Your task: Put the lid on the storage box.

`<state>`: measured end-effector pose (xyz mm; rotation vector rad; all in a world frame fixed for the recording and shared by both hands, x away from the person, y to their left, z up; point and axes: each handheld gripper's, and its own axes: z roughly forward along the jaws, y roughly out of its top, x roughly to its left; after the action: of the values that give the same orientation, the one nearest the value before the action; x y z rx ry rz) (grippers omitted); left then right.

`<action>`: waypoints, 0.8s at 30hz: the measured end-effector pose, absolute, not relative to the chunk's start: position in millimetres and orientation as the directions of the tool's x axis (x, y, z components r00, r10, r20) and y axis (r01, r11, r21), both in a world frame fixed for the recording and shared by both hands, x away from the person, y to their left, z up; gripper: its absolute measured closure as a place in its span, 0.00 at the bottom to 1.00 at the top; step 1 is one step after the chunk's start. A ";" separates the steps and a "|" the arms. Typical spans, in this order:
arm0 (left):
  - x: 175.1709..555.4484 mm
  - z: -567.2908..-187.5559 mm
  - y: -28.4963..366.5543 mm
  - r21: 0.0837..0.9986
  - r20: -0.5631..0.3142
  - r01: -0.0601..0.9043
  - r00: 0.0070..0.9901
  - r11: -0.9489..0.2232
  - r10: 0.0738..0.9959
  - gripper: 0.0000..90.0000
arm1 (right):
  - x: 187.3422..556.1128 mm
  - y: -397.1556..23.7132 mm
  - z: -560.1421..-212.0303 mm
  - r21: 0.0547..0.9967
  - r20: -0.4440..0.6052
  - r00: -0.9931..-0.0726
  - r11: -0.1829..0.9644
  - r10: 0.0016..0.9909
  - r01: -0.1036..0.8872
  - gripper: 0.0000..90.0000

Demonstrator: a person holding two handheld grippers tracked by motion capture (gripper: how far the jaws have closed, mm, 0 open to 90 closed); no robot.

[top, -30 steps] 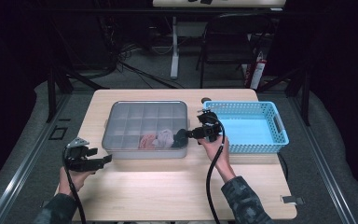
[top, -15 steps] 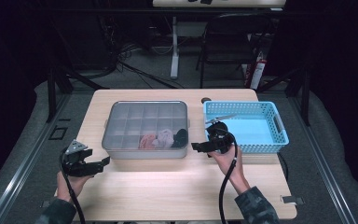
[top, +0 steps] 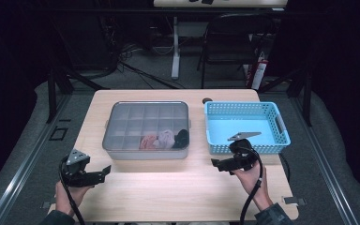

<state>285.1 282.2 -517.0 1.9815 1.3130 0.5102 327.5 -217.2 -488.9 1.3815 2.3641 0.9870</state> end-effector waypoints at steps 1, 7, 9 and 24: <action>282.9 -517.3 280.6 0.724 -0.045 0.642 0.408 -0.252 0.912 0.10 | 325.4 -222.3 -491.0 0.653 0.131 -0.522 0.322 0.843 0.685 0.06; 272.5 -517.7 276.4 0.709 -0.035 0.651 0.416 -0.271 0.909 0.06 | 312.1 -248.5 -505.6 0.632 0.127 -0.480 0.302 0.868 0.714 0.04; 269.7 -519.5 275.6 0.698 -0.031 0.661 0.414 -0.276 0.910 0.06 | 307.5 -257.1 -511.7 0.619 0.131 -0.460 0.290 0.878 0.730 0.03; 267.3 -537.1 278.9 0.648 -0.033 0.698 0.426 -0.305 0.904 0.00 | 277.6 -300.3 -550.7 0.581 0.099 -0.331 0.215 0.938 0.785 0.00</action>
<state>267.3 278.9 -537.1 2.0955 1.3476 0.4562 277.6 -300.3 -550.7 1.6236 2.2181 0.8024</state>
